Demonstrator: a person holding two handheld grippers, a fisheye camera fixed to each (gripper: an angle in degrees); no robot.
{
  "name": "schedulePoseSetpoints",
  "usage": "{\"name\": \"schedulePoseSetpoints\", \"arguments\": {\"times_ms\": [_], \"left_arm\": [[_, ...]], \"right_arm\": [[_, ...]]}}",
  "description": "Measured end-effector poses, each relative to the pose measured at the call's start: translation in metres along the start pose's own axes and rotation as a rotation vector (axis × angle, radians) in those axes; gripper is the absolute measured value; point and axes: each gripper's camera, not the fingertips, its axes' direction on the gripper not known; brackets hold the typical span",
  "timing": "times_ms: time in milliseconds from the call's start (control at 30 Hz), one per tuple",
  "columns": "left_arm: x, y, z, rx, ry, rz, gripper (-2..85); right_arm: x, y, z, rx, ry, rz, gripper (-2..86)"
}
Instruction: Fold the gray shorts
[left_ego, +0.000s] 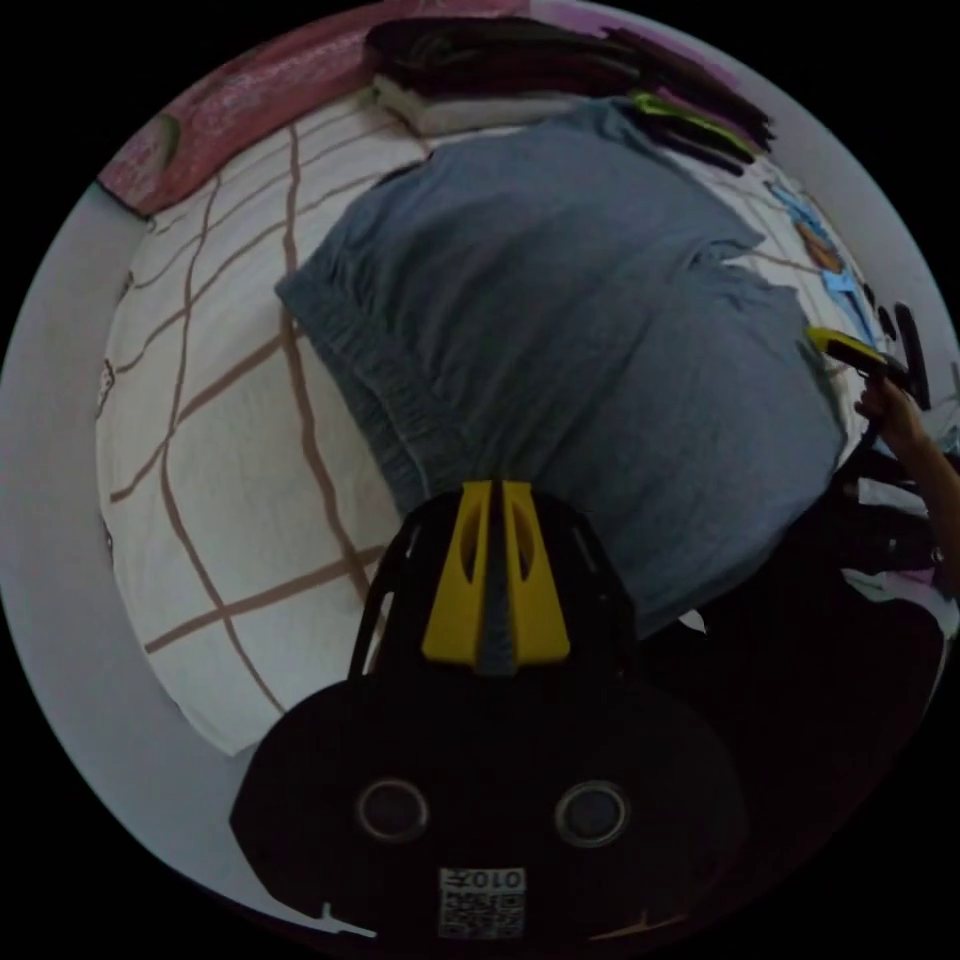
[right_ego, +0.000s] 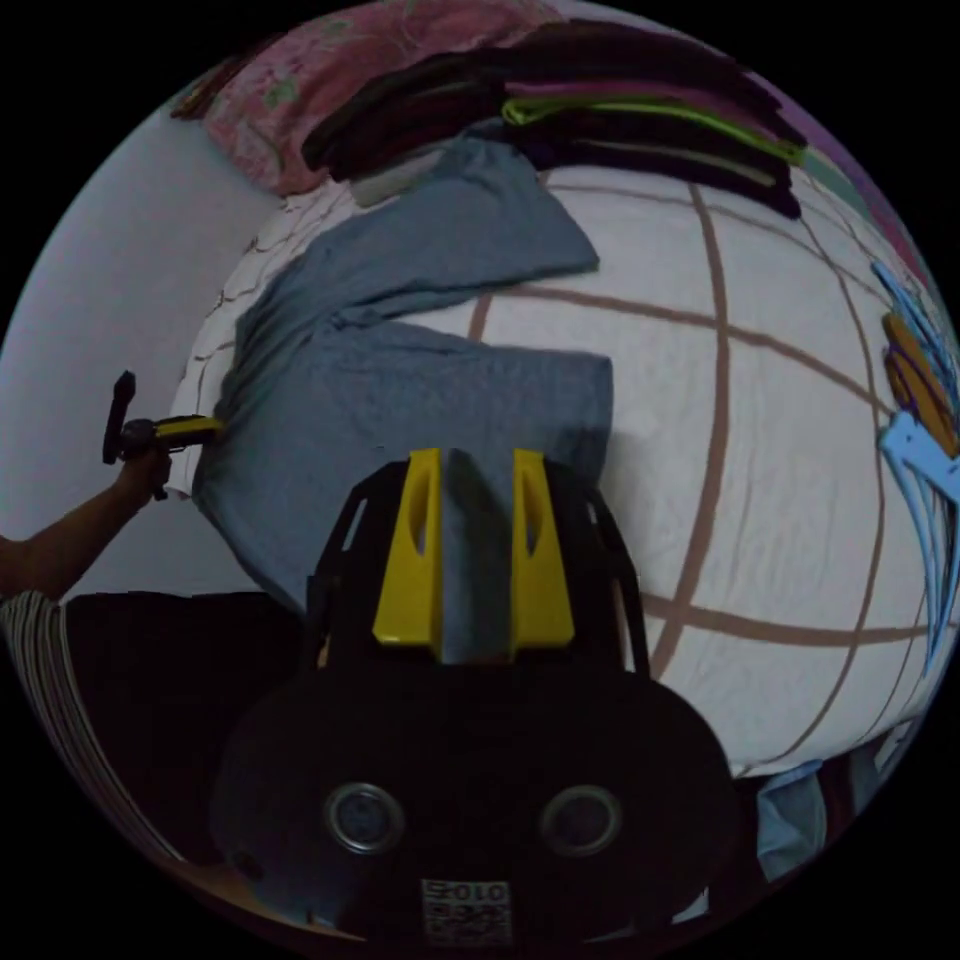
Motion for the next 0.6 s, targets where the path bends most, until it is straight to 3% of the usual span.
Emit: {"name": "schedulePoseSetpoints", "arguments": {"times_ms": [100, 233, 433, 600], "left_arm": [[-0.01, 0.003, -0.01, 0.031, 0.057, -0.042, 0.5], [-0.022, 0.009, -0.053, 0.266, -0.09, -0.102, 1.5], [-0.047, -0.058, -0.057, 0.25, -0.232, -0.031, 4.8], [-0.069, -0.099, -0.03, 0.156, -0.134, -0.12, 5.4]], "right_arm": [[0.007, 0.002, -0.006, 0.004, -0.009, 0.011, 9.3], [0.011, -0.003, -0.032, 0.126, 0.001, 0.0, 9.2], [0.01, -0.072, -0.05, 0.215, 0.067, -0.114, 9.6], [-0.002, -0.131, -0.03, 0.219, 0.023, -0.152, 9.7]]}}
